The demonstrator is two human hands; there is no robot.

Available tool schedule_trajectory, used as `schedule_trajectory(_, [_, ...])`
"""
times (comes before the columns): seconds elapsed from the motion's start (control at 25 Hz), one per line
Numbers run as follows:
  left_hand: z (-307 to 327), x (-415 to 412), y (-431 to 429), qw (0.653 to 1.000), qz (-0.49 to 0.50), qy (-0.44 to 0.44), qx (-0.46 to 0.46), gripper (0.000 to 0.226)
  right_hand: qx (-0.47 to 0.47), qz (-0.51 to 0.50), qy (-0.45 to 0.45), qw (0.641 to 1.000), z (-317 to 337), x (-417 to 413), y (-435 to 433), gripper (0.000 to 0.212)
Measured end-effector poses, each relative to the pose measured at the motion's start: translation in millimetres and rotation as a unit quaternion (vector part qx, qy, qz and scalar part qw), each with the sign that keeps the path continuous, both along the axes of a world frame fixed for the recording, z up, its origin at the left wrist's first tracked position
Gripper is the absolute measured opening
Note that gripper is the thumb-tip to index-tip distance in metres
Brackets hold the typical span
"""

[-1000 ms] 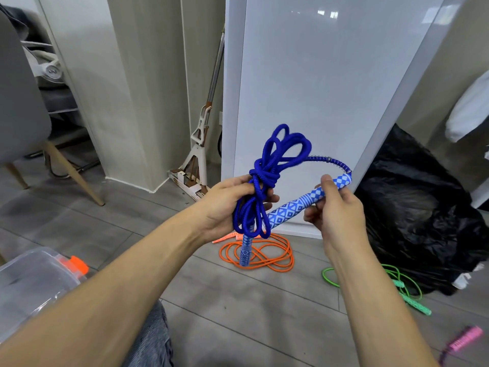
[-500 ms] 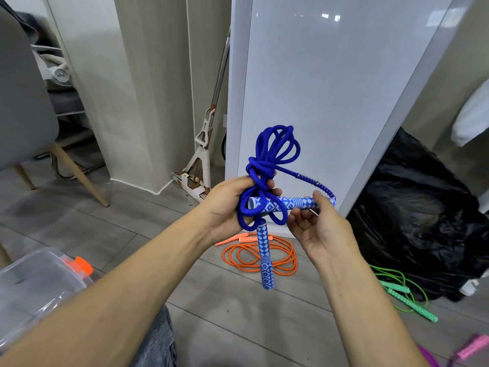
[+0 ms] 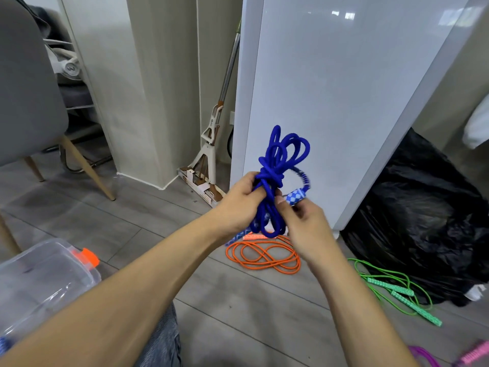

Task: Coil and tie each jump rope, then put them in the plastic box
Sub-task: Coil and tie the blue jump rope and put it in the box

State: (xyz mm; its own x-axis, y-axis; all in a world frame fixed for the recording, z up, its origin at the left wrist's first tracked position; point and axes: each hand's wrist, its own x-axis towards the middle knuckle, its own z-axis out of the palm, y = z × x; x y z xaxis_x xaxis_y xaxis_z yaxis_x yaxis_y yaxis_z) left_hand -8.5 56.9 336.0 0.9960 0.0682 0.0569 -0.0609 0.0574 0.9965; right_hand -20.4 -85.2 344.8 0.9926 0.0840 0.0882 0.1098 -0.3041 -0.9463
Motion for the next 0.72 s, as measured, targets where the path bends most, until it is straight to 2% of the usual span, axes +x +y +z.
schedule_trajectory(0.08, [-1.4, 0.7, -9.3, 0.999, 0.018, 0.017, -0.042, 0.020, -0.062, 0.001, 0.026, 0.998, -3.1, -0.8, 4.1, 0.026])
schedule_trajectory(0.16, [1.4, 1.0, -13.2, 0.992, 0.046, 0.039, -0.114, 0.020, -0.030, -0.012, 0.048, 0.998, 0.9, -2.6, 6.2, 0.014])
schedule_trajectory(0.4, [8.2, 8.9, -3.0, 0.960, 0.140, 0.063, -0.234, 0.016, -0.063, 0.010, 0.109, 0.992, -1.8, -9.8, 11.9, 0.032])
schedule_trajectory(0.56, [9.3, 8.4, 3.1, 0.938, 0.165, 0.092, -0.292, 0.022, -0.108, -0.031, 0.055, 0.992, -4.2, -25.3, 26.3, 0.056])
schedule_trajectory(0.64, [12.4, 7.1, 8.2, 0.931, 0.138, 0.103, -0.321, 0.018, -0.077, -0.034, 0.019, 0.996, -9.1, -30.4, 35.7, 0.058])
schedule_trajectory(0.72, [13.7, 7.1, 10.2, 0.936, 0.131, 0.097, -0.312, 0.010, -0.047, -0.034, 0.030, 0.998, -13.1, -23.7, 38.8, 0.067])
